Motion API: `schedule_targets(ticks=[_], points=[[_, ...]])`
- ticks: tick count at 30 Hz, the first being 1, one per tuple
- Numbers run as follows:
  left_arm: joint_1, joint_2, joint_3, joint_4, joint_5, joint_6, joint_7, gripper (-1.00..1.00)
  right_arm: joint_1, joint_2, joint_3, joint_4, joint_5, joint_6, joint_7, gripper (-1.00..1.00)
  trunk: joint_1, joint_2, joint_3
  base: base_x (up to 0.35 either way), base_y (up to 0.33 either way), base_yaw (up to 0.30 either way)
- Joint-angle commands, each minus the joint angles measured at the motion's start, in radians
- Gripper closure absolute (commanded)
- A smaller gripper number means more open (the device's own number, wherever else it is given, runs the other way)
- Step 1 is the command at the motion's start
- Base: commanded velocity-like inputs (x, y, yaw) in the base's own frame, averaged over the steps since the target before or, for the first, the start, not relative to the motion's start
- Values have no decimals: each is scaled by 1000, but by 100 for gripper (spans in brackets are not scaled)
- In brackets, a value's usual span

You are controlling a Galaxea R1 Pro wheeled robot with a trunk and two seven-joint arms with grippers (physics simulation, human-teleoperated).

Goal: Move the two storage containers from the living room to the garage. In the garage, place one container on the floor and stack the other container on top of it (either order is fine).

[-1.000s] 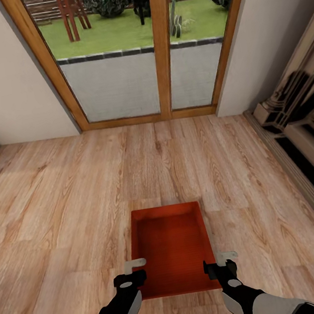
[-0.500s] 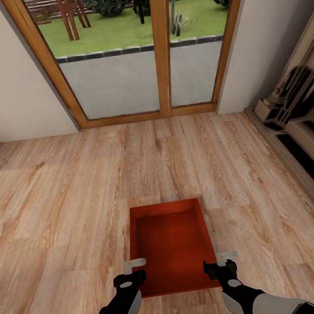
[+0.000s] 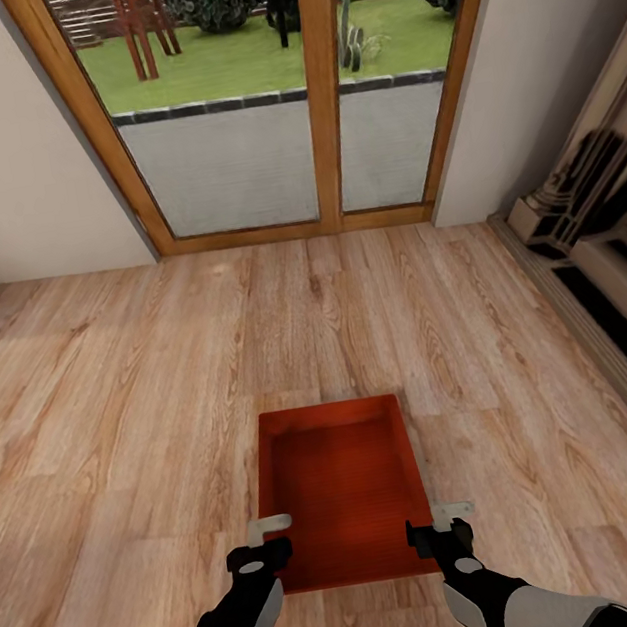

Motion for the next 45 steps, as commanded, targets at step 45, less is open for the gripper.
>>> schedule_targets(ticks=[45], points=[[0, 4, -14, -1, 0, 5, 8, -100, 0, 0, 9, 1, -8, -3, -4, -100, 19, -35, -16, 0, 0, 0]])
